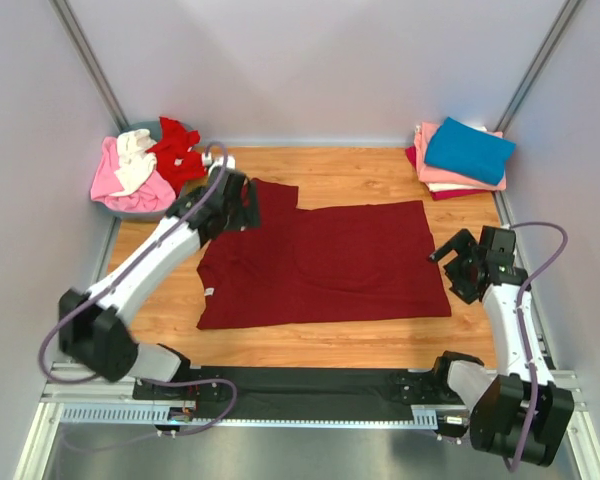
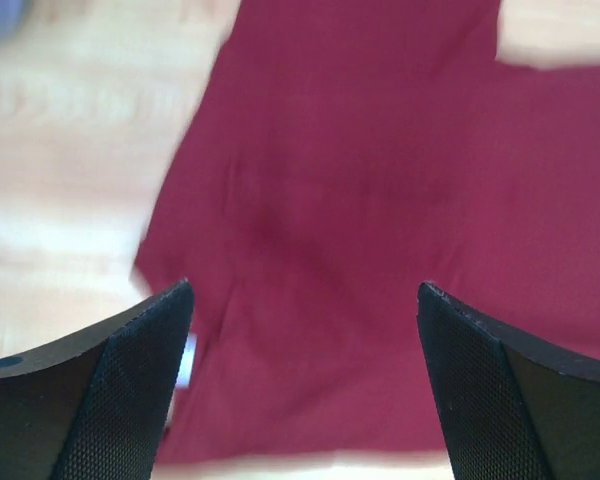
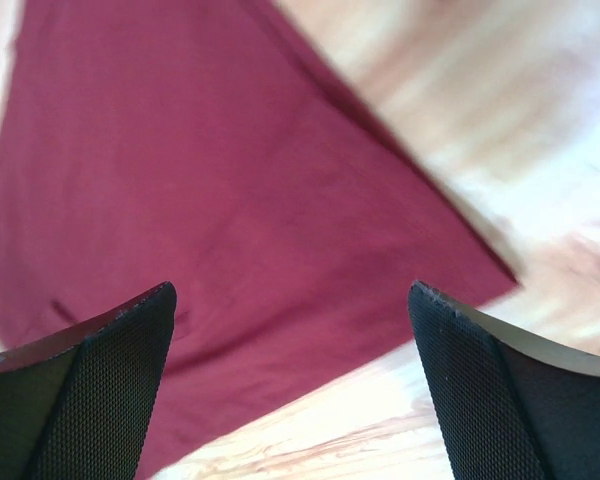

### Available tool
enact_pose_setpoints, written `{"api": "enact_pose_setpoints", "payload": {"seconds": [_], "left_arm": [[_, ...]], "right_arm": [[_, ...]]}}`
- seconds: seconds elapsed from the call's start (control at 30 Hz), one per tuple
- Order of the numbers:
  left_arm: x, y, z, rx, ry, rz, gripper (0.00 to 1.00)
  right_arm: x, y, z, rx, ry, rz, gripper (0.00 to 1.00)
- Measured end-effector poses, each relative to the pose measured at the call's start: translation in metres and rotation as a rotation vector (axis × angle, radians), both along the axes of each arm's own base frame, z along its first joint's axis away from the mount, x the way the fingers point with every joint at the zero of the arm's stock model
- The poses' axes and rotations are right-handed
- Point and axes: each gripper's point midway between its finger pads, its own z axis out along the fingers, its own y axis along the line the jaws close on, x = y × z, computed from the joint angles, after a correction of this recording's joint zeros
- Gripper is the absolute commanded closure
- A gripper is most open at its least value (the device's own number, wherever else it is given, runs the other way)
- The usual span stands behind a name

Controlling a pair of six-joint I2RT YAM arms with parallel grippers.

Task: Fold and stack the t-shirts
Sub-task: Fold the tshirt

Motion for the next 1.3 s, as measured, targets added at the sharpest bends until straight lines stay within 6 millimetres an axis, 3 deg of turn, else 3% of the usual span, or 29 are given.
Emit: {"api": "enact_pose_setpoints", "payload": {"seconds": [0.1,0.2,0.27,0.37,0.43,0.5,0.7,0.8,0.97,1.23,1.3], "left_arm": [[0.074,-0.006,0.002,-0.008,-0.041,-0.002,0.07],[0.144,0.009,-0.018,-0.035,-0.031,0.002,0.12],[0.181,0.018,-0.032,-0.035,-0.018,-0.013,0.14],[0.241,0.017,-0.047,-0.039,-0.031,-0.078,0.14],[0.275,0.006,-0.056,-0.048,-0.051,-0.140,0.14],[0.291,-0.005,-0.068,-0.060,-0.052,-0.192,0.15],[0.279,-0.014,-0.120,-0.061,0.067,-0.258,0.17],[0.273,-0.013,-0.133,-0.052,0.102,-0.268,0.18],[0.271,-0.013,-0.144,-0.051,0.127,-0.277,0.30],[0.274,-0.018,-0.151,-0.062,0.137,-0.311,0.88],[0.273,-0.018,-0.151,-0.061,0.140,-0.315,0.92]], "right_arm": [[0.016,0.008,0.012,0.019,-0.033,0.072,0.00],[0.022,0.016,0.018,0.039,-0.053,0.132,0.00],[0.021,0.022,0.022,0.049,-0.070,0.166,0.00],[0.019,0.030,0.032,0.048,-0.112,0.206,0.00],[0.018,0.032,0.038,0.043,-0.137,0.224,0.00],[0.017,0.034,0.040,0.042,-0.145,0.236,0.00],[0.018,0.040,0.039,0.048,-0.129,0.262,0.00],[0.021,0.043,0.040,0.049,-0.125,0.277,0.00],[0.024,0.045,0.039,0.049,-0.115,0.286,0.00],[0.031,0.050,0.035,0.039,-0.090,0.302,0.00],[0.043,0.055,0.035,0.032,-0.065,0.319,0.00]]}}
